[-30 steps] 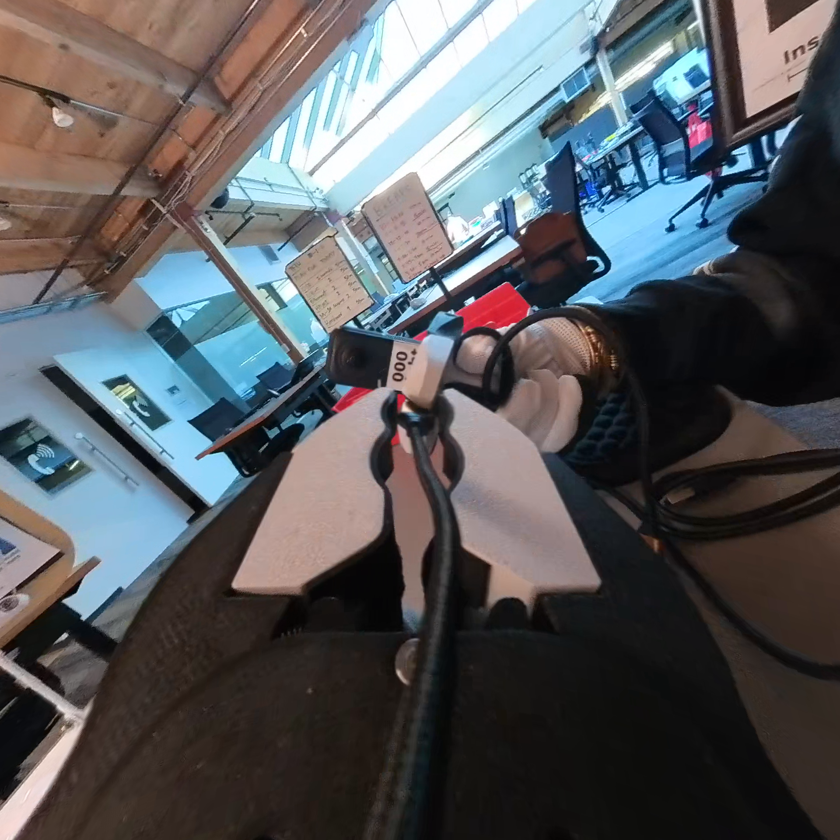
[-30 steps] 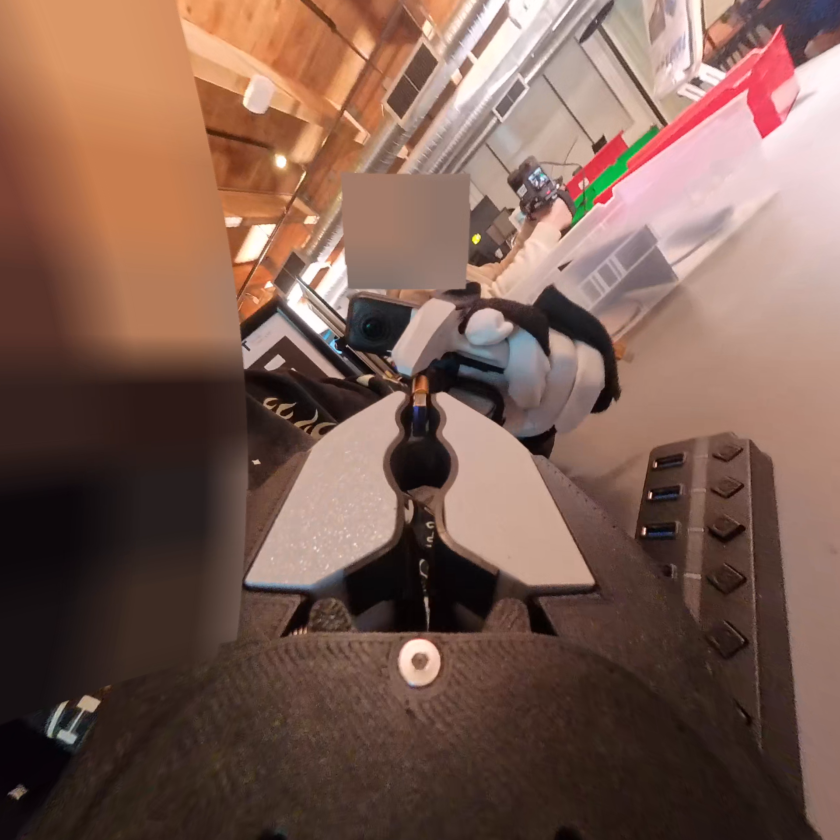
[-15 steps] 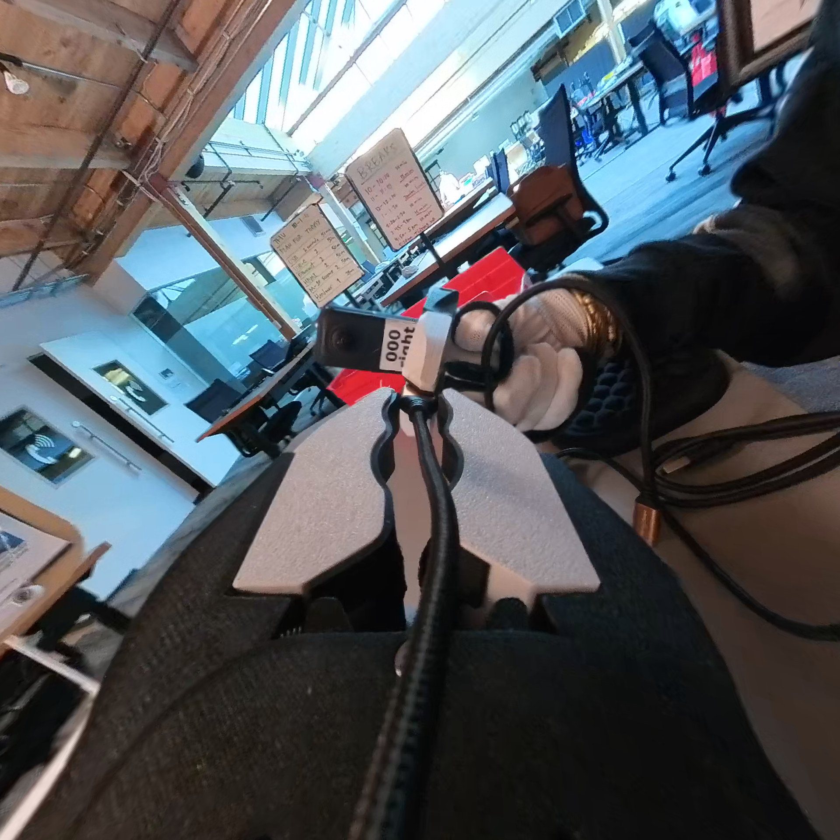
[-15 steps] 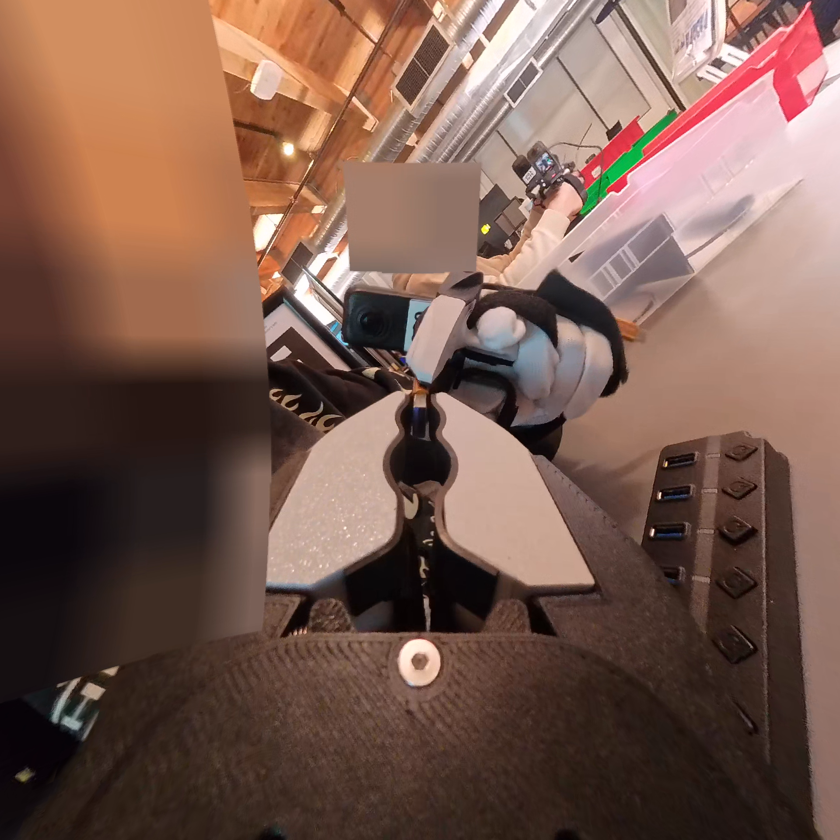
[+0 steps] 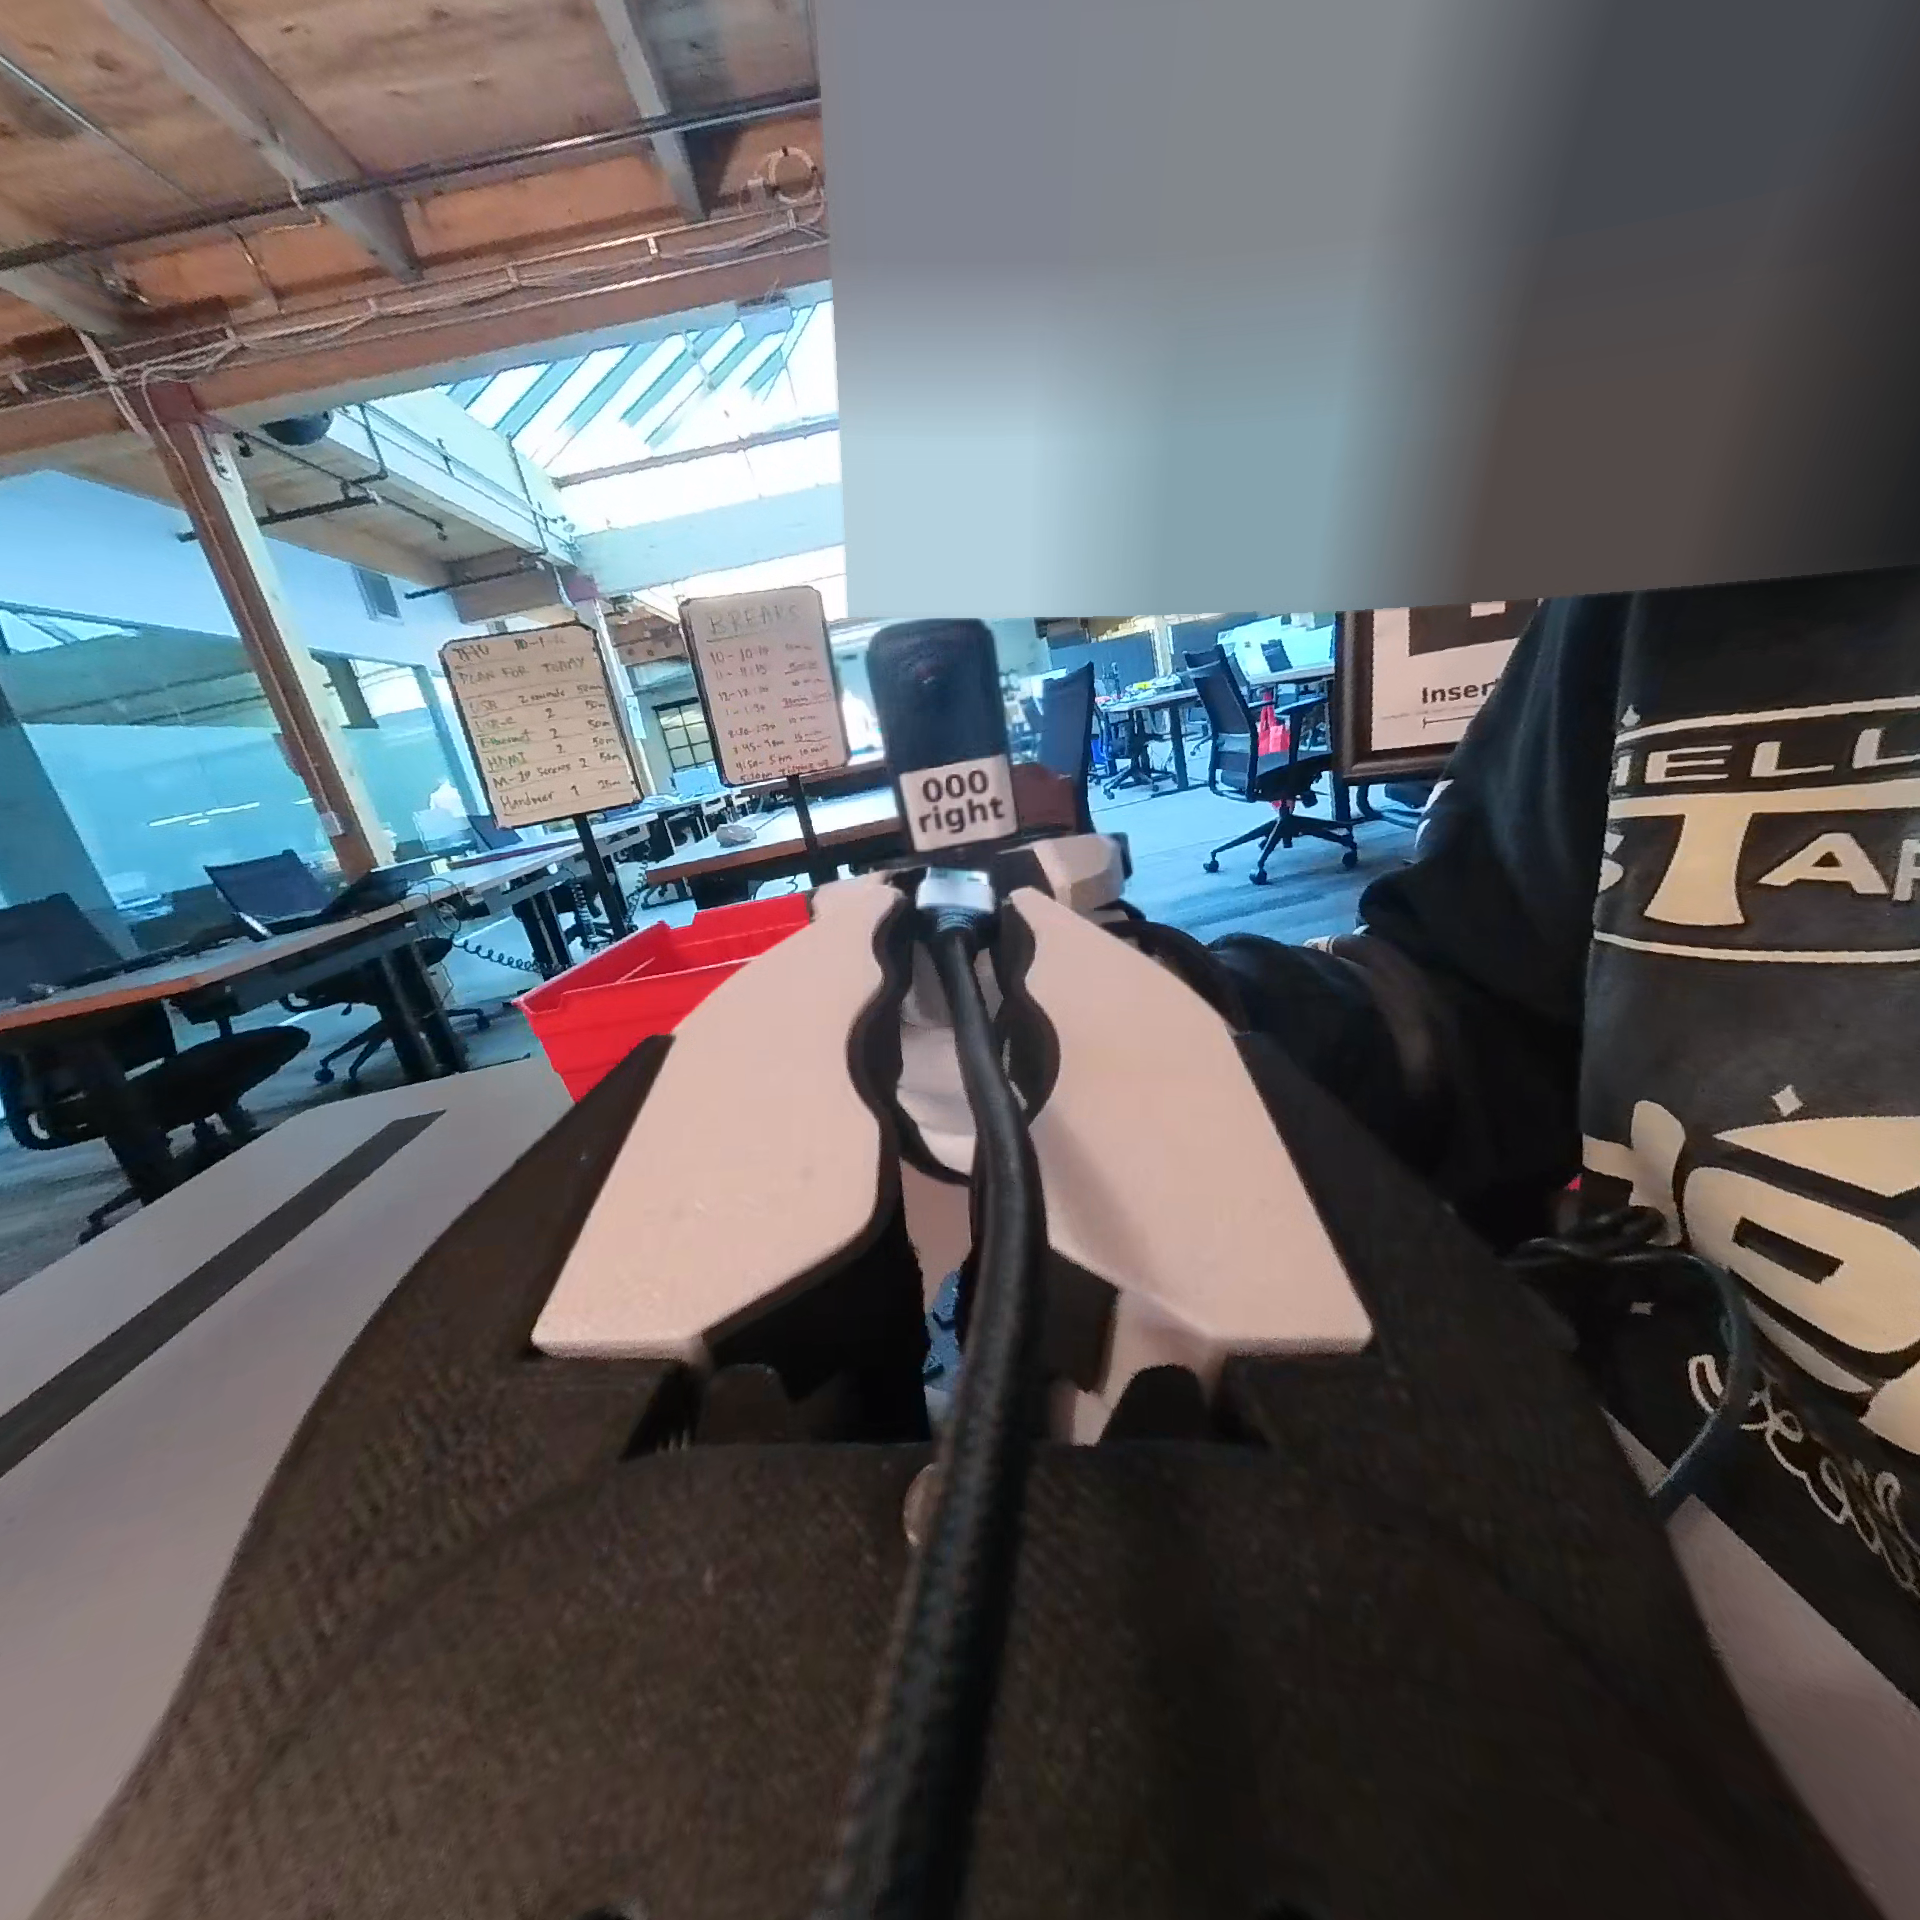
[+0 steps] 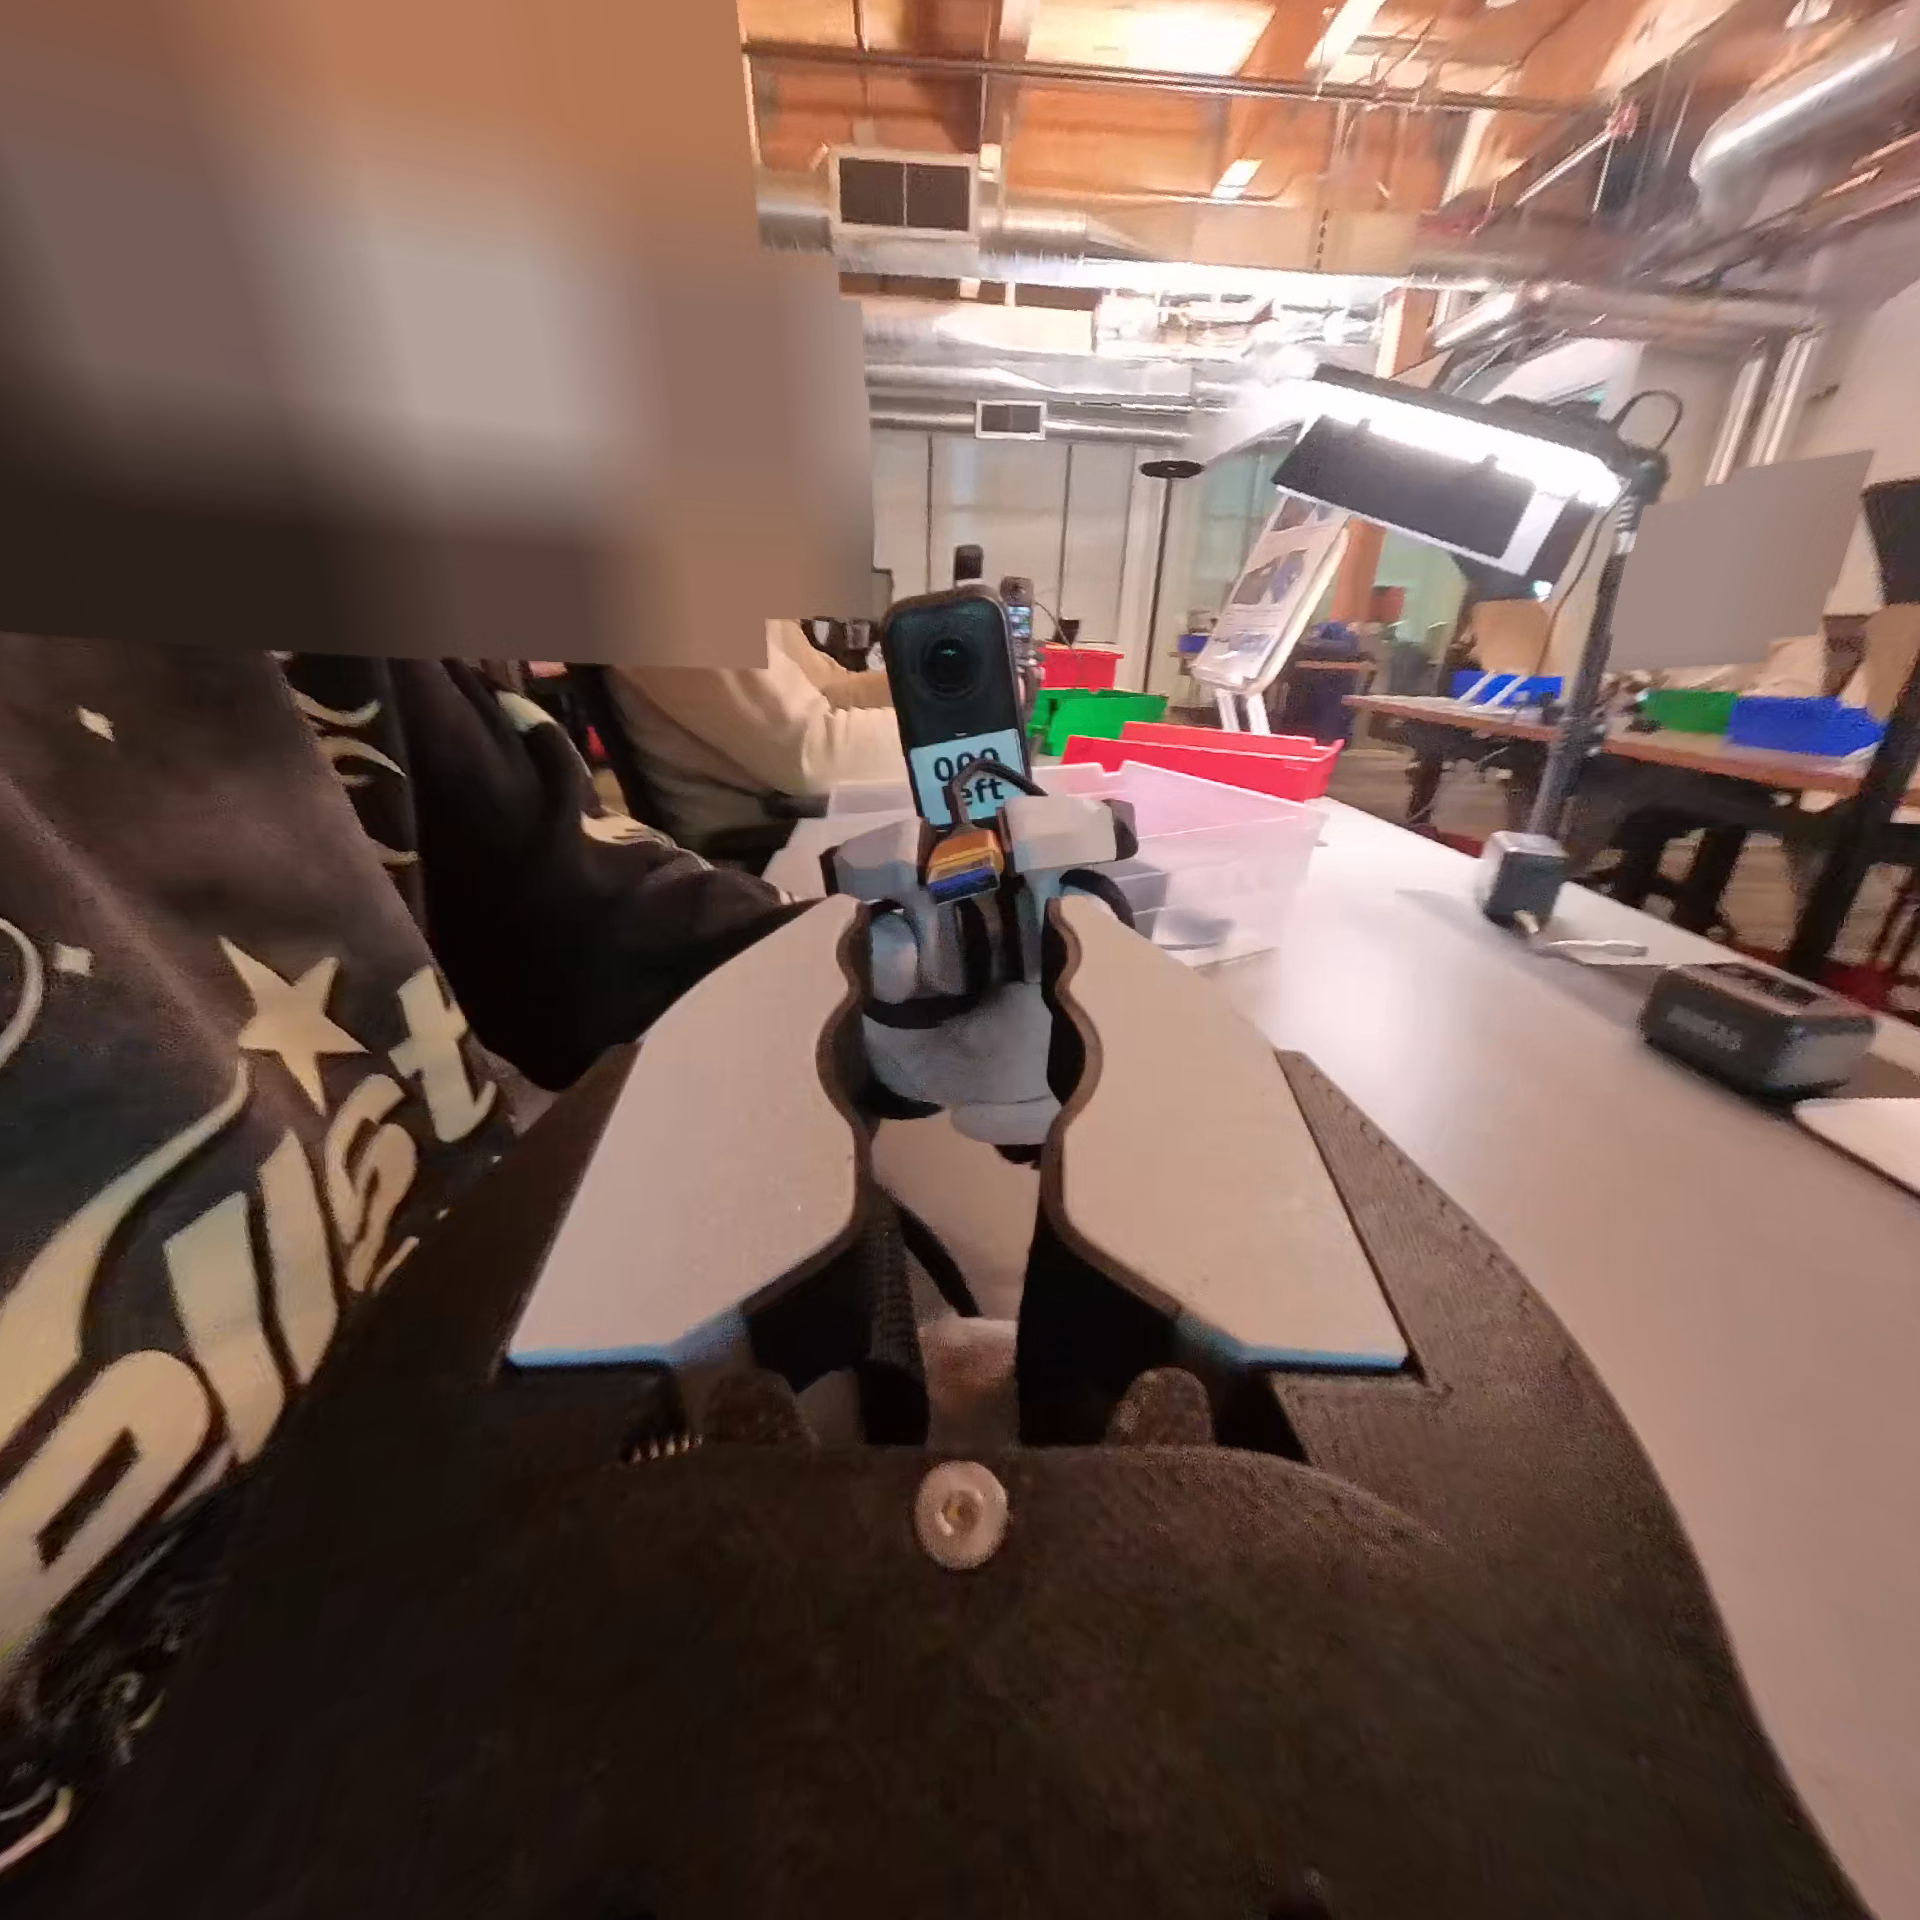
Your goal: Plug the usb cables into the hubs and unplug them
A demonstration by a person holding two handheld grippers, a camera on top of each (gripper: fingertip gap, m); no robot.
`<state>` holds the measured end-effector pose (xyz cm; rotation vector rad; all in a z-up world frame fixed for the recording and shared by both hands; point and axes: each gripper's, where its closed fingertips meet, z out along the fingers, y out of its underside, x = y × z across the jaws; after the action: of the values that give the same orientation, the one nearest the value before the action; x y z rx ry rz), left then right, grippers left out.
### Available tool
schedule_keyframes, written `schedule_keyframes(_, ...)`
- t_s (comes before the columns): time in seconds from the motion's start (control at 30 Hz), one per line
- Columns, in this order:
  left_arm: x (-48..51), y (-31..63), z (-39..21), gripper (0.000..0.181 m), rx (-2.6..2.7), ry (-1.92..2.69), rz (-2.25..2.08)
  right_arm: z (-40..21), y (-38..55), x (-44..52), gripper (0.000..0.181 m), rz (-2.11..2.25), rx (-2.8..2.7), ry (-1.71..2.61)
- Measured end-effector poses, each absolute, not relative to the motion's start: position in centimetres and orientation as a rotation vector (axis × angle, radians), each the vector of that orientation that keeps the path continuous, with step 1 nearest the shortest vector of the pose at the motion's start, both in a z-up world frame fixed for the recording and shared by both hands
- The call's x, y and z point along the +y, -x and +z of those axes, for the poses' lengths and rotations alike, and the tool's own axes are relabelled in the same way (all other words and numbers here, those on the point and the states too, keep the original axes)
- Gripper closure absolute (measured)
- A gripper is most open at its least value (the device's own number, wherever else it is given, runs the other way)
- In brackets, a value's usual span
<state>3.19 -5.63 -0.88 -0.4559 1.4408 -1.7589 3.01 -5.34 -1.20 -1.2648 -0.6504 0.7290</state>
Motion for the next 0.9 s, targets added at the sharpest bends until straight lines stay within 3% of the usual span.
schedule_keyframes(0.17,-5.9,-3.4,-1.4,0.166,1.477,0.466,-1.746,-1.2,-3.0,-5.4,0.169,0.702,-0.659,1.262)
schedule_keyframes(0.33,-5.1,-4.1,-2.1,0.166,1.516,0.571,-1.724,-1.5,-3.9,-4.8,0.168,0.652,-0.63,1.303)
schedule_keyframes(0.47,-2.8,-5.7,-4.2,0.166,1.615,0.883,-1.658,-0.8,-6.3,-4.3,0.146,0.628,-0.532,1.301)
schedule_keyframes(0.6,-1.6,-6.1,-7.6,0.166,1.815,1.009,-1.42,-6.1,-9.3,-4.6,0.103,0.562,-0.6,1.759)
schedule_keyframes(0.77,-2.0,-6.3,-9.2,0.166,1.908,0.994,-1.287,-14.9,-11.7,-8.4,0.095,0.386,-0.841,2.293)
schedule_keyframes(0.9,-2.3,-6.4,-8.2,0.166,1.813,1.021,-1.471,-16.5,-10.0,-7.6,0.101,0.378,-0.976,2.293)
